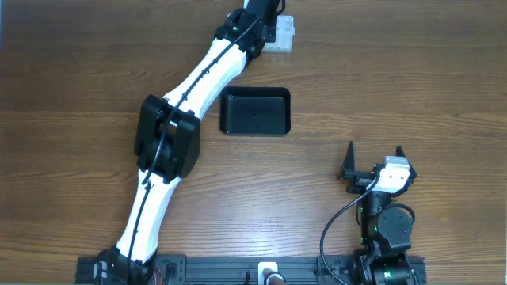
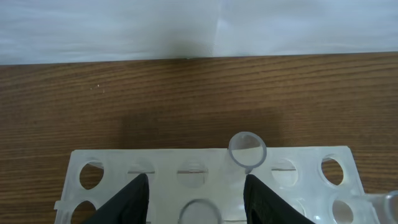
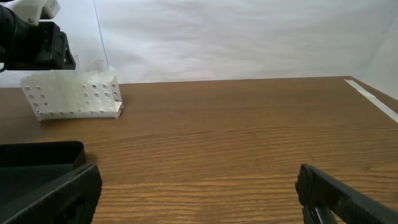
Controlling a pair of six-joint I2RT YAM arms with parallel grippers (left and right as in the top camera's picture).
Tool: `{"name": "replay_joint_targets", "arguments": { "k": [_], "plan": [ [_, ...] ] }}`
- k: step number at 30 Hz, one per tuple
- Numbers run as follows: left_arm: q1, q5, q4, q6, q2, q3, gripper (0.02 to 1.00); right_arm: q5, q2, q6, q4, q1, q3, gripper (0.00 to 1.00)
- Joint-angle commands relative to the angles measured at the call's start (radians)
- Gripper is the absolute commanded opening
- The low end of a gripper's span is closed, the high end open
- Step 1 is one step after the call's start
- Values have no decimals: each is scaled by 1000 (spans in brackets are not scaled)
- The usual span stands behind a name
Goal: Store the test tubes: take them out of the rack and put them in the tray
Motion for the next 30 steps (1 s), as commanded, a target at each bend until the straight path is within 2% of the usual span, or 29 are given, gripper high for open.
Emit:
{"name": "replay_joint_targets", "arguments": {
  "k": [1,10,12,18,30],
  "plan": [
    [3,-15,6,15,29,23,467,-5,-11,-8,1,-7,-8,991],
    [3,-15,7,15,29,23,215,-5,-11,-8,1,-7,-8,991],
    [3,-15,7,15,28,23,187,-5,-11,-8,1,-7,-8,993],
    [3,-15,7,15,9,23,148,-5,-11,-8,2,-7,-8,993],
    [15,-15,22,61,-216,23,139,-5,-11,-8,1,-7,-8,993]
  ]
}}
